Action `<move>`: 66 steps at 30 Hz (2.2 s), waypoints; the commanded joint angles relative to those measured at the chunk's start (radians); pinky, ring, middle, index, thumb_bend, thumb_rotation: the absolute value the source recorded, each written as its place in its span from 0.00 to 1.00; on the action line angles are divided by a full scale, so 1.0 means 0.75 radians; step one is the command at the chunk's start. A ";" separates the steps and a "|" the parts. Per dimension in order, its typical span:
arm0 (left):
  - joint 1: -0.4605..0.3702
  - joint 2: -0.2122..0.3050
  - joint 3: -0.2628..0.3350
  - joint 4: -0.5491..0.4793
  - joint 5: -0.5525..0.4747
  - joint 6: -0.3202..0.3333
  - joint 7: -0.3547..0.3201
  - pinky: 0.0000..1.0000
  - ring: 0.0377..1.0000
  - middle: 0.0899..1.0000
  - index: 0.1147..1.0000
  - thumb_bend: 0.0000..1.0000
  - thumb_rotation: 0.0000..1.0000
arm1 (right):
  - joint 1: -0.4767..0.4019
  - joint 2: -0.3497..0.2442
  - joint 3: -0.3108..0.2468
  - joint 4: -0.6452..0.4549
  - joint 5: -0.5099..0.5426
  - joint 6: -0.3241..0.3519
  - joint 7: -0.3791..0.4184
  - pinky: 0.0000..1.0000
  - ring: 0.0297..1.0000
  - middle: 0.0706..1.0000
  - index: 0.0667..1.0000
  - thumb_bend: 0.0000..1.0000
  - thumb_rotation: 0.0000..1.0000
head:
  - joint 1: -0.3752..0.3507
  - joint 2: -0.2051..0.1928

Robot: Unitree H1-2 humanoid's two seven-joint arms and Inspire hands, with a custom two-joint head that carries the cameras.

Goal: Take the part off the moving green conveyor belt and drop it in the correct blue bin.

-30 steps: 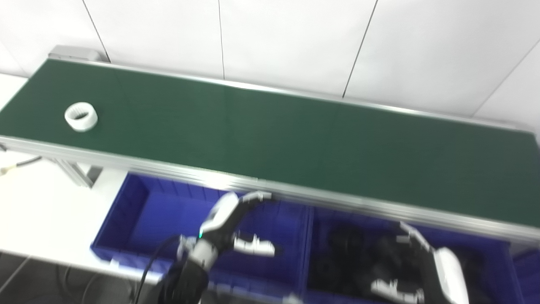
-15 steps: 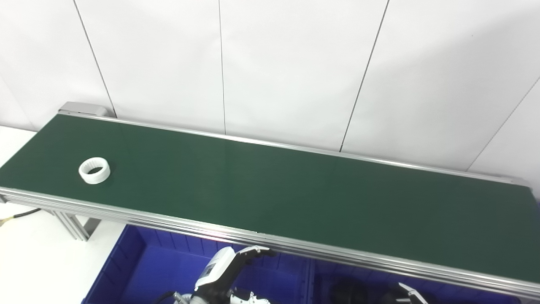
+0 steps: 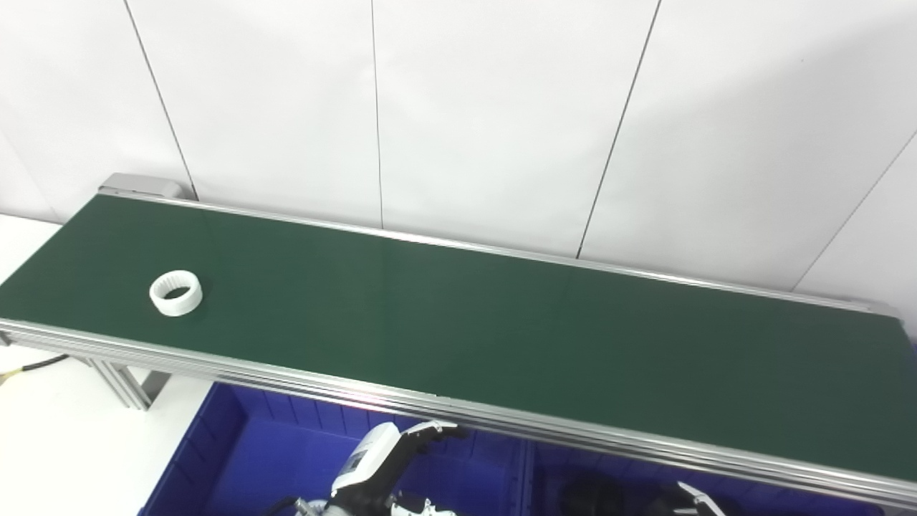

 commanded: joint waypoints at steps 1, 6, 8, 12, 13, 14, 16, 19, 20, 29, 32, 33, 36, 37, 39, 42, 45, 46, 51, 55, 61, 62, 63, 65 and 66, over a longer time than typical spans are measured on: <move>-0.033 -0.015 -0.004 -0.024 0.024 -0.024 0.047 0.75 0.81 0.81 0.75 0.89 0.38 | -0.004 -0.015 -0.015 -0.037 0.011 -0.024 -0.005 0.59 0.62 0.63 0.79 0.78 0.15 | 0.052 -0.013; -0.038 -0.026 -0.013 -0.013 0.044 -0.022 0.063 0.76 0.81 0.80 0.74 0.91 0.37 | -0.012 -0.031 -0.025 0.021 0.029 -0.098 -0.047 0.60 0.63 0.63 0.80 0.77 0.10 | 0.087 -0.025; -0.041 -0.029 -0.014 -0.002 0.036 -0.032 0.066 0.77 0.81 0.80 0.73 0.91 0.36 | -0.016 -0.037 -0.027 0.041 0.039 -0.115 -0.056 0.61 0.63 0.63 0.80 0.76 0.10 | 0.090 -0.028; -0.048 -0.030 -0.014 0.015 0.033 -0.045 0.073 0.78 0.80 0.80 0.73 0.92 0.36 | -0.021 -0.040 -0.024 0.056 0.043 -0.123 -0.067 0.63 0.64 0.63 0.80 0.76 0.09 | 0.060 -0.025; -0.050 -0.028 -0.015 0.019 0.035 -0.049 0.075 0.78 0.80 0.80 0.73 0.92 0.36 | -0.021 -0.040 -0.022 0.051 0.038 -0.116 -0.066 0.63 0.64 0.63 0.80 0.76 0.09 | 0.059 -0.025; -0.052 -0.027 -0.016 0.022 0.036 -0.051 0.077 0.78 0.80 0.80 0.73 0.92 0.36 | -0.021 -0.040 -0.021 0.047 0.037 -0.113 -0.063 0.62 0.63 0.63 0.80 0.76 0.09 | 0.054 -0.024; -0.051 -0.026 -0.016 0.019 0.035 -0.046 0.073 0.77 0.80 0.80 0.73 0.92 0.35 | -0.020 -0.039 -0.020 0.043 0.038 -0.109 -0.061 0.61 0.63 0.63 0.80 0.76 0.09 | 0.046 -0.024; -0.052 -0.026 -0.016 0.018 0.037 -0.041 0.069 0.78 0.81 0.80 0.73 0.92 0.36 | -0.023 -0.039 -0.018 0.045 0.033 -0.106 -0.061 0.61 0.63 0.63 0.80 0.76 0.11 | 0.039 -0.025; -0.053 -0.025 -0.016 0.019 0.035 -0.040 0.068 0.78 0.81 0.80 0.73 0.92 0.36 | -0.025 -0.039 -0.017 0.047 0.030 -0.105 -0.061 0.61 0.63 0.62 0.80 0.76 0.12 | 0.037 -0.026; -0.051 -0.036 0.000 0.013 -0.025 -0.118 0.086 0.70 0.75 0.77 0.73 0.91 0.34 | -0.032 -0.034 -0.015 0.051 0.028 -0.101 -0.061 0.59 0.62 0.63 0.80 0.77 0.12 | 0.034 -0.034; -0.035 -0.049 0.012 -0.038 -0.058 -0.151 0.095 0.67 0.74 0.76 0.75 0.91 0.34 | -0.031 -0.033 -0.013 0.045 0.027 -0.099 -0.058 0.59 0.62 0.63 0.80 0.77 0.12 | 0.031 -0.034; -0.032 -0.051 0.014 -0.048 -0.063 -0.154 0.095 0.67 0.74 0.76 0.75 0.91 0.34 | -0.031 -0.033 -0.013 0.047 0.029 -0.102 -0.060 0.59 0.62 0.63 0.80 0.77 0.12 | 0.031 -0.034; 0.007 -0.067 0.029 -0.166 -0.106 -0.156 0.091 0.68 0.75 0.76 0.75 0.92 0.35 | -0.030 -0.030 -0.015 0.051 0.029 -0.108 -0.068 0.59 0.62 0.62 0.79 0.77 0.12 | 0.033 -0.040; 0.017 -0.071 0.033 -0.202 -0.128 -0.156 0.084 0.68 0.76 0.76 0.75 0.91 0.34 | -0.031 -0.029 -0.015 0.054 0.029 -0.106 -0.068 0.59 0.62 0.62 0.79 0.77 0.12 | 0.036 -0.043; 0.024 -0.071 0.038 -0.248 -0.139 -0.168 0.085 0.68 0.75 0.76 0.75 0.91 0.31 | -0.032 -0.028 -0.016 0.058 0.033 -0.103 -0.066 0.60 0.62 0.62 0.79 0.78 0.12 | 0.036 -0.043; 0.032 -0.071 0.049 -0.314 -0.133 -0.167 0.082 0.67 0.75 0.75 0.74 0.92 0.30 | -0.036 -0.029 -0.017 0.062 0.034 -0.107 -0.068 0.60 0.62 0.62 0.79 0.78 0.12 | 0.036 -0.043; 0.026 -0.077 0.057 -0.356 -0.124 -0.169 0.081 0.68 0.75 0.76 0.74 0.92 0.30 | -0.040 -0.034 -0.017 0.068 0.038 -0.115 -0.070 0.59 0.62 0.62 0.79 0.78 0.12 | 0.047 -0.046; 0.021 -0.078 0.059 -0.363 -0.114 -0.169 0.082 0.69 0.75 0.76 0.74 0.92 0.31 | -0.041 -0.034 -0.017 0.067 0.041 -0.113 -0.068 0.59 0.62 0.62 0.79 0.77 0.13 | 0.047 -0.046; -0.026 -0.090 0.067 -0.352 -0.069 -0.164 0.096 0.68 0.75 0.76 0.74 0.93 0.35 | -0.046 -0.041 -0.019 0.088 0.051 -0.126 -0.077 0.60 0.63 0.62 0.79 0.77 0.11 | 0.059 -0.053; -0.057 -0.093 0.078 -0.332 -0.038 -0.153 0.094 0.67 0.74 0.76 0.75 0.93 0.38 | -0.054 -0.042 -0.018 0.097 0.051 -0.129 -0.082 0.59 0.62 0.62 0.79 0.77 0.10 | 0.066 -0.056; -0.116 -0.084 0.107 -0.284 0.085 -0.097 0.123 0.74 0.77 0.78 0.76 0.91 0.37 | -0.063 -0.044 -0.014 0.114 0.046 -0.136 -0.093 0.60 0.62 0.62 0.79 0.78 0.08 | 0.066 -0.059; -0.123 -0.085 0.115 -0.280 0.100 -0.080 0.128 0.74 0.77 0.78 0.76 0.91 0.37 | -0.063 -0.043 -0.014 0.115 0.048 -0.134 -0.094 0.60 0.62 0.62 0.79 0.78 0.08 | 0.068 -0.062; -0.127 -0.087 0.121 -0.277 0.111 -0.069 0.131 0.75 0.78 0.78 0.76 0.90 0.38 | -0.064 -0.043 -0.013 0.116 0.050 -0.134 -0.095 0.60 0.62 0.62 0.79 0.78 0.08 | 0.068 -0.062; -0.139 -0.089 0.133 -0.268 0.131 -0.053 0.142 0.74 0.78 0.79 0.76 0.90 0.40 | -0.067 -0.044 -0.012 0.119 0.052 -0.130 -0.095 0.60 0.62 0.62 0.79 0.78 0.08 | 0.070 -0.065; -0.150 -0.085 0.141 -0.260 0.145 -0.043 0.147 0.75 0.78 0.80 0.77 0.88 0.40 | -0.070 -0.045 -0.011 0.127 0.054 -0.138 -0.100 0.60 0.62 0.62 0.79 0.78 0.08 | 0.072 -0.066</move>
